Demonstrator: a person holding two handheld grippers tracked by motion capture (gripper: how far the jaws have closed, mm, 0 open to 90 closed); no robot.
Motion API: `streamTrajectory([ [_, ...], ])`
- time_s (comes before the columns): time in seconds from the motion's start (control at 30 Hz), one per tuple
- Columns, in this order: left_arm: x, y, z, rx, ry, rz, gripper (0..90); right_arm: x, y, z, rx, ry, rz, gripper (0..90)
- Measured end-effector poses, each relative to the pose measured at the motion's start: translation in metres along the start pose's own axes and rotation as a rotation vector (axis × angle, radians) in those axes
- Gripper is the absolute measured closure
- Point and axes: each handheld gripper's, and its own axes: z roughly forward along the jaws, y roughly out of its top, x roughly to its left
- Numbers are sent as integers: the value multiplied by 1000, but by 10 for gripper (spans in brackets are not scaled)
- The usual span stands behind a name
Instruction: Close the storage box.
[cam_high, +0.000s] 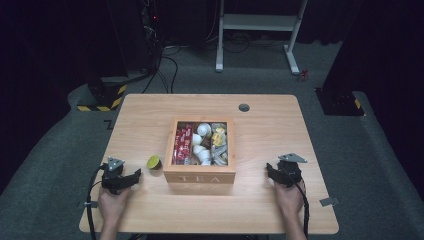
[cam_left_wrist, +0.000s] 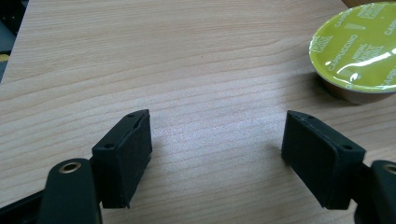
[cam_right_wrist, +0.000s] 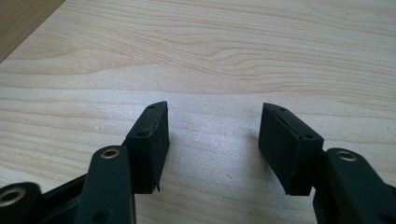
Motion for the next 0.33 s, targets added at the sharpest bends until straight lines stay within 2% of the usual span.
streamTrajectory([
  [0.33,0,0,0,1,-1,1,244,0,0,0,2,-3,8,414],
])
